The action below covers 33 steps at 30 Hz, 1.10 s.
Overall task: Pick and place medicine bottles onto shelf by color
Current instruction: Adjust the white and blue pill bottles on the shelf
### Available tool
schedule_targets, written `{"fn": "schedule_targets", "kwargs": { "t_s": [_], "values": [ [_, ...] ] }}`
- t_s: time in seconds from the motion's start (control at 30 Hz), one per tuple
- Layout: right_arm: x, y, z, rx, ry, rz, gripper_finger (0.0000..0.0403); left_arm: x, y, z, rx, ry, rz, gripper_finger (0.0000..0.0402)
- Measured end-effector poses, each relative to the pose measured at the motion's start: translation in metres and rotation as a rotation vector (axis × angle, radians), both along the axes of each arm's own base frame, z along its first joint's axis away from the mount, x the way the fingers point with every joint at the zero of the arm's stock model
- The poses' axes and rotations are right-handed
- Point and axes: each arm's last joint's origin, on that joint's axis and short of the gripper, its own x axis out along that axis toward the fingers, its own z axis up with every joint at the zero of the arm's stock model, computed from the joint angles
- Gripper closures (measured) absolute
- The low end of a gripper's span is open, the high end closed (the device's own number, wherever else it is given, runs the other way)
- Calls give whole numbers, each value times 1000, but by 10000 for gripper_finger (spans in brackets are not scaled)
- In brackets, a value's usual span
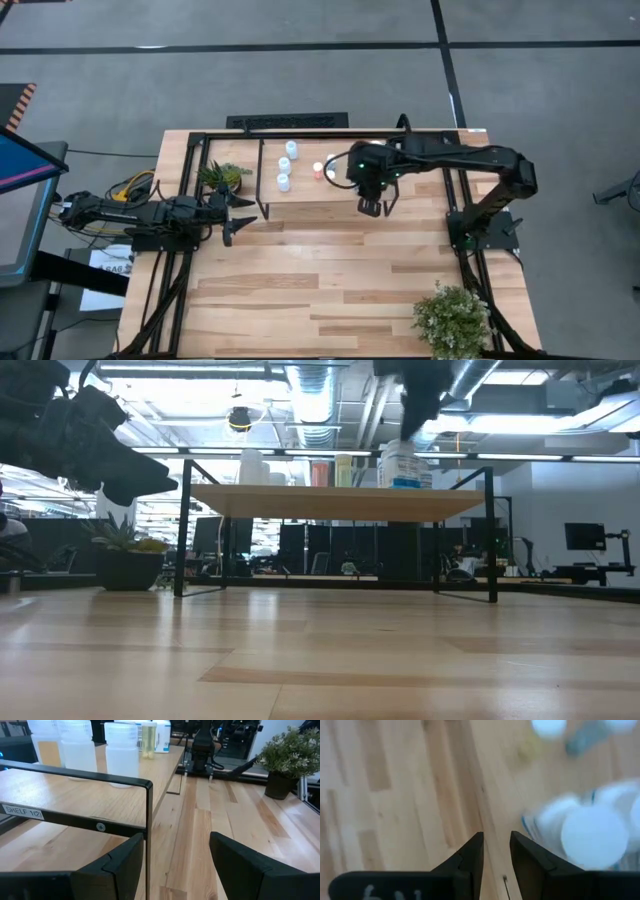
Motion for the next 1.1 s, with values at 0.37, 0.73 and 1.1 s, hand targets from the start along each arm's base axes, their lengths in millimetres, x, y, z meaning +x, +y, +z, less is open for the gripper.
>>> {"fn": "schedule_targets", "kwargs": {
  "t_s": [0.37, 0.73, 1.1],
  "values": [
    [15, -1, 40, -265, -193, 101, 285, 0, 0, 0, -1, 2, 0, 187],
    [35, -33, 24, -279, -28, 116, 285, 0, 0, 0, -1, 3, 0, 187],
    [57, -43, 13, -254, 146, 194, 285, 0, 0, -1, 0, 9, -1, 187]
  ]
}}
